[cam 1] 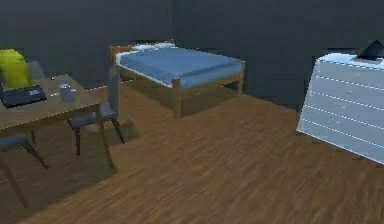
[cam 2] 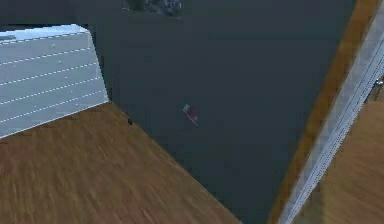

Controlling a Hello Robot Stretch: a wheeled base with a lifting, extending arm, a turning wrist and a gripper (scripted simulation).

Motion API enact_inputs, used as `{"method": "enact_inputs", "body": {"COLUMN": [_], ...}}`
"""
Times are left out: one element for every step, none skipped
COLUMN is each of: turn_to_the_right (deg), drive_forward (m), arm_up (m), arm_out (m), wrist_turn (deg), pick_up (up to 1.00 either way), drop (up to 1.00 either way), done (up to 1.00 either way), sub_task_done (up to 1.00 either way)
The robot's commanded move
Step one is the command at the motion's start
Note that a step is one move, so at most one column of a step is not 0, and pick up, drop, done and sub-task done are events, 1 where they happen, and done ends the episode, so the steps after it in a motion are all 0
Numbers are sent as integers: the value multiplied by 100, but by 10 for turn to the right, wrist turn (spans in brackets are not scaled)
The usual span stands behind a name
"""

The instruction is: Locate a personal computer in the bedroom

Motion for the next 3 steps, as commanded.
{"method": "enact_inputs", "body": {"turn_to_the_right": [-390, 0, -450], "drive_forward": [0, 85, 0], "arm_up": [0, 0, 0], "arm_out": [0, 0, 0], "wrist_turn": [0, 0, 0], "pick_up": [0, 0, 0], "drop": [0, 0, 0], "done": [0, 0, 0], "sub_task_done": [0, 0, 0]}}
